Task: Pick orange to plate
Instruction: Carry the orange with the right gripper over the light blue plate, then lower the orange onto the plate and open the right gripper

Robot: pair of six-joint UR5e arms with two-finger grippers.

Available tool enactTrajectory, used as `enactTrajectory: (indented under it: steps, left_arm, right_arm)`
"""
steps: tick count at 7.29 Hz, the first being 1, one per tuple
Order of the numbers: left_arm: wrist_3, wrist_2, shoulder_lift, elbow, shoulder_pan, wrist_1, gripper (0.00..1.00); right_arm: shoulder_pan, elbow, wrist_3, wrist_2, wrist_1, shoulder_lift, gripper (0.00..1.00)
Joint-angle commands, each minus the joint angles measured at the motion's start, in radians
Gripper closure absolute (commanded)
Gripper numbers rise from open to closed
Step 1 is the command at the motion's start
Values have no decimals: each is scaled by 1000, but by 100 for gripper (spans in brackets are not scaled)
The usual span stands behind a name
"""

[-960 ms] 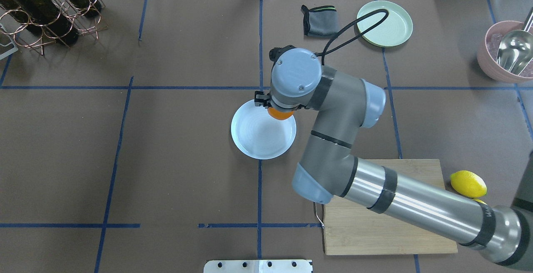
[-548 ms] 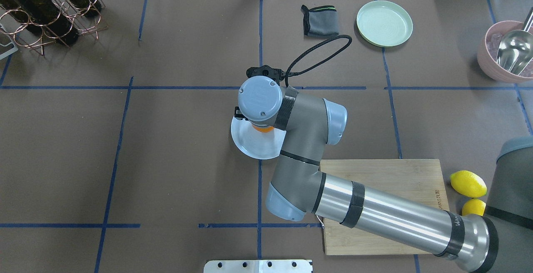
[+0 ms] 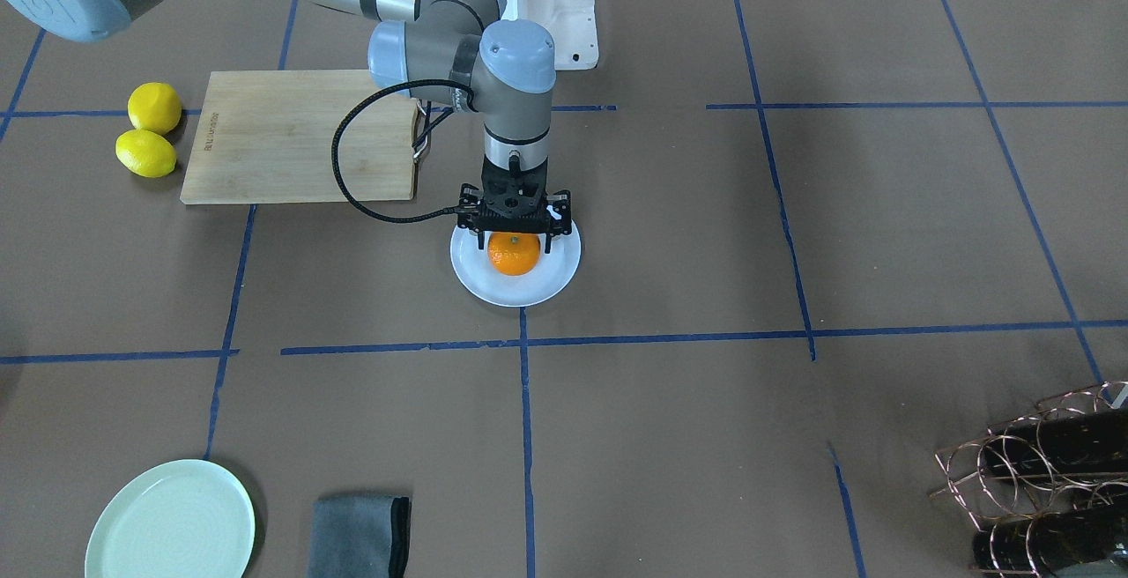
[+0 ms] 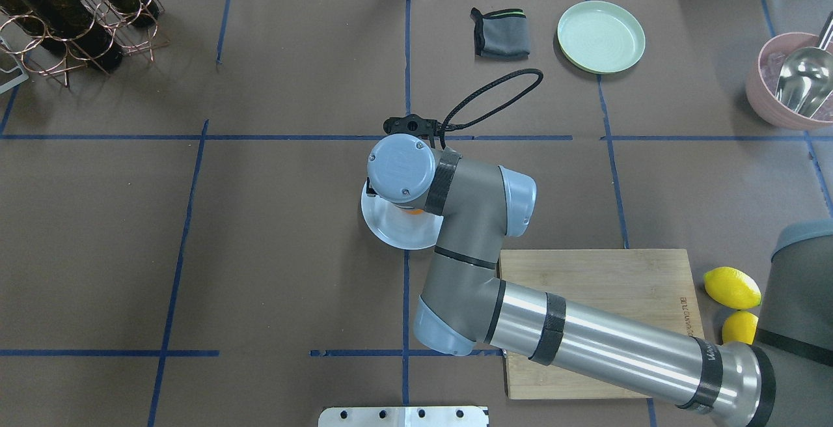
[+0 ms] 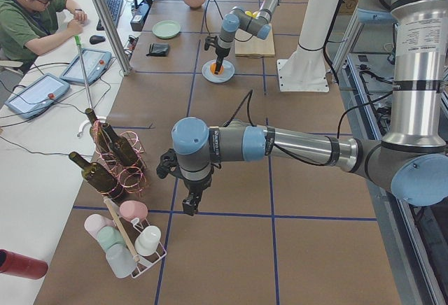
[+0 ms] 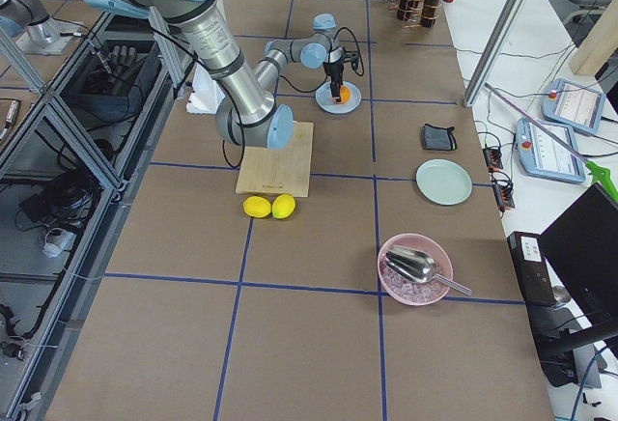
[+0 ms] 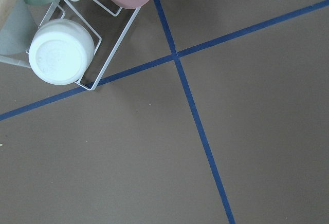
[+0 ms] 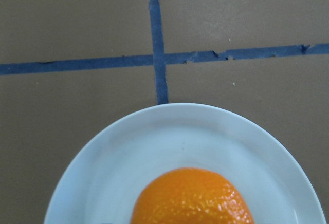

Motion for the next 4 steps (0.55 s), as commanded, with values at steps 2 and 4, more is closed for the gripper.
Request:
enactTrajectory:
  steps: [2, 4]
  left_arm:
    - [0, 2, 0, 6, 0, 0, 0]
    - [9, 3, 9, 15, 0, 3, 0]
  right_arm:
    - [152, 144, -132, 167, -77, -7, 0]
    - [339, 280, -392, 360, -121, -153, 0]
